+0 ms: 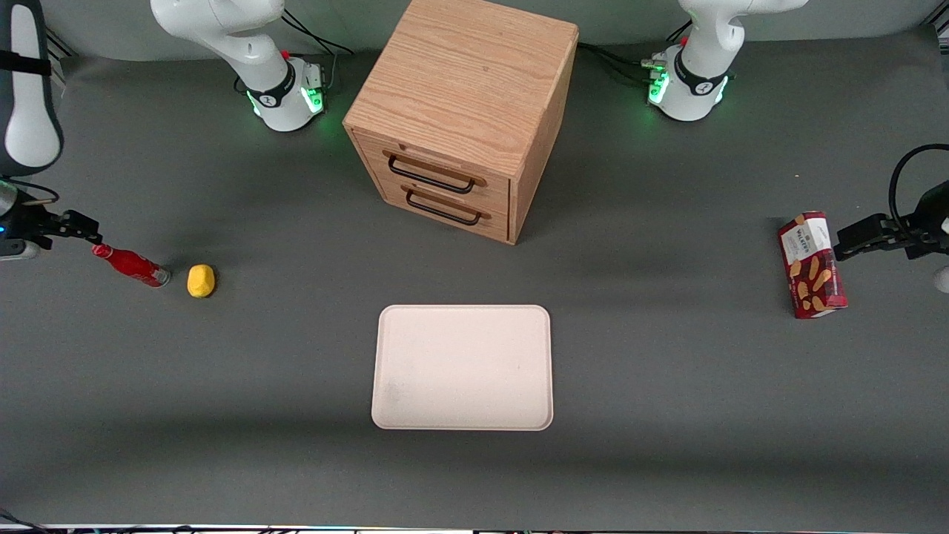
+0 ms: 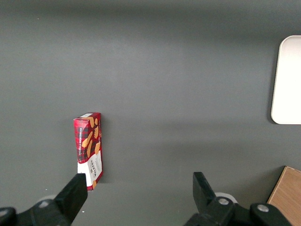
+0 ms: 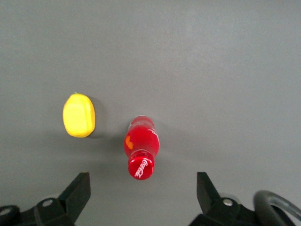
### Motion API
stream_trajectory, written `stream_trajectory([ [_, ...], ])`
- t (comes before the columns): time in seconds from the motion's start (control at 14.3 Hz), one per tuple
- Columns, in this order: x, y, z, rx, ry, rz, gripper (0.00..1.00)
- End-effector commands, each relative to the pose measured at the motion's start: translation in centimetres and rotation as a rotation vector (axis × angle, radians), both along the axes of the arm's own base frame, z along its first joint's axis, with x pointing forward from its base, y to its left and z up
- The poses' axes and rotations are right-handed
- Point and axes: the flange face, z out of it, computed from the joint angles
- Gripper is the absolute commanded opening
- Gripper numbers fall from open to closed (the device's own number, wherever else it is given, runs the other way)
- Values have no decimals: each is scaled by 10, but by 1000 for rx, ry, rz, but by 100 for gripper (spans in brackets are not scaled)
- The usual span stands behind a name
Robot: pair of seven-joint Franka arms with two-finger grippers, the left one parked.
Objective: Place coke bottle on tray
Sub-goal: 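Close the right gripper around the red bottle's body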
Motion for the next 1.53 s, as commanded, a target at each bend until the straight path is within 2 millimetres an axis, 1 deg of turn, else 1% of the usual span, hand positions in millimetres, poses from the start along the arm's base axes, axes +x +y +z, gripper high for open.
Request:
stream_trajectory([
  [0.0,-3,-2,-17,2,-17,26,100],
  [0.07,-2,-3,-29,32,-14,32,100],
  [0.28,0,-10,-49,64,-27,52,100],
  [0.49,-1,-14,-56,54,-22,51,100],
  [0.56,-2,-15,-56,53,-21,50,98],
  [0.63,-1,-14,-57,53,-18,51,95],
  [0.7,-1,-14,-58,53,-17,51,90],
  [0.77,-1,-14,-58,53,-17,54,79],
  [0.98,-1,-14,-58,53,-15,65,29],
  [1.05,-1,-14,-58,54,-12,65,16],
  [1.12,-2,-15,-59,56,-8,63,7],
  [1.26,-1,-14,-60,56,-5,66,0],
  [1.4,0,-14,-58,58,-6,65,0],
  [1.47,3,-13,-53,54,-14,69,0],
])
